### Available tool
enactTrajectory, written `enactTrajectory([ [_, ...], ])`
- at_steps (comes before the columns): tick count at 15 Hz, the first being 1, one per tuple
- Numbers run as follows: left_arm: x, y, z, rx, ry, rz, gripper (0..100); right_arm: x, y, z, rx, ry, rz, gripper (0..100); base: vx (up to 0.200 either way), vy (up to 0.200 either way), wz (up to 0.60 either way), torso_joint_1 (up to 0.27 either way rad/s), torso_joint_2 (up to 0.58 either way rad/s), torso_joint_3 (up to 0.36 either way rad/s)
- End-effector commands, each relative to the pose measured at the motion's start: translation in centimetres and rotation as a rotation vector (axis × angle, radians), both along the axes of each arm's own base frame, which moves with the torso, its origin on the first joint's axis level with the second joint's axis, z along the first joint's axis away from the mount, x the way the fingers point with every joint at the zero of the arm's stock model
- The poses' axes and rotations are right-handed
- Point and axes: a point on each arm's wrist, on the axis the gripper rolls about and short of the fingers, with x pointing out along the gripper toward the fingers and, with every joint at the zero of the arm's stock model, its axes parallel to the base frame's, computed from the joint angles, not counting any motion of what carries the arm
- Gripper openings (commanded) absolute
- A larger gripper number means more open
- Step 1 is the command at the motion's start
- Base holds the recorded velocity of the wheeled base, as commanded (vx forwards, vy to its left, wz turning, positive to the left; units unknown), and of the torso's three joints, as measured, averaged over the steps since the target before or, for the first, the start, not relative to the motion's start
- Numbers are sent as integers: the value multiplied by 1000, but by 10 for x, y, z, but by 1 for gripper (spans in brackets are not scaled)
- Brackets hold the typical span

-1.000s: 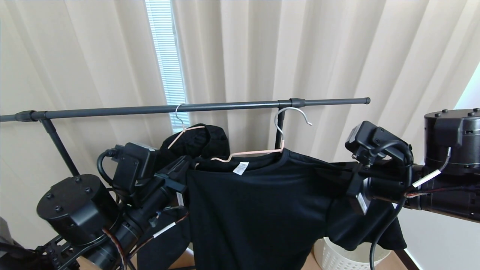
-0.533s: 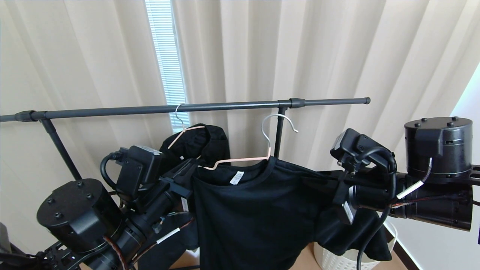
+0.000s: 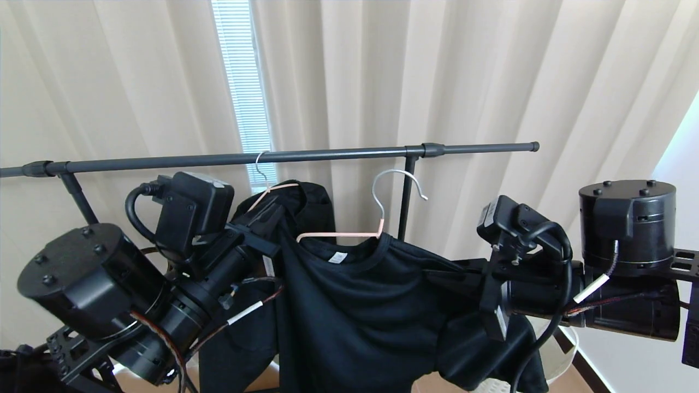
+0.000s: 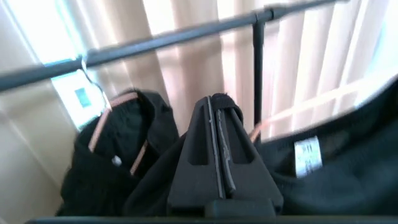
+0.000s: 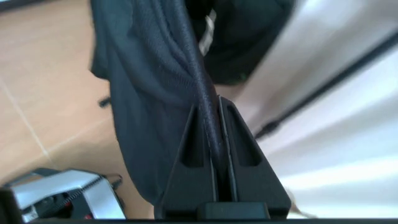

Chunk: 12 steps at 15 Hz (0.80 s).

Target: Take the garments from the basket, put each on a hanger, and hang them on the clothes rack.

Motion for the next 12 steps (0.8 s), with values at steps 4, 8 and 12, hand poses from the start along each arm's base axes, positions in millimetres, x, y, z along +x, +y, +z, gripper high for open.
enactTrajectory([
  [4,1,22,29,21,-17,76,0,4,-30,10,41,-34,32,0,0,0,0,0,0,0],
  [8,9,14,44,82,-46,79,0,5,-33,10,58,-27,68,0,0,0,0,0,0,0],
  [12,-9,-16,53,89,-33,-54,0,18,-26,10,85,8,20,0,0,0,0,0,0,0],
])
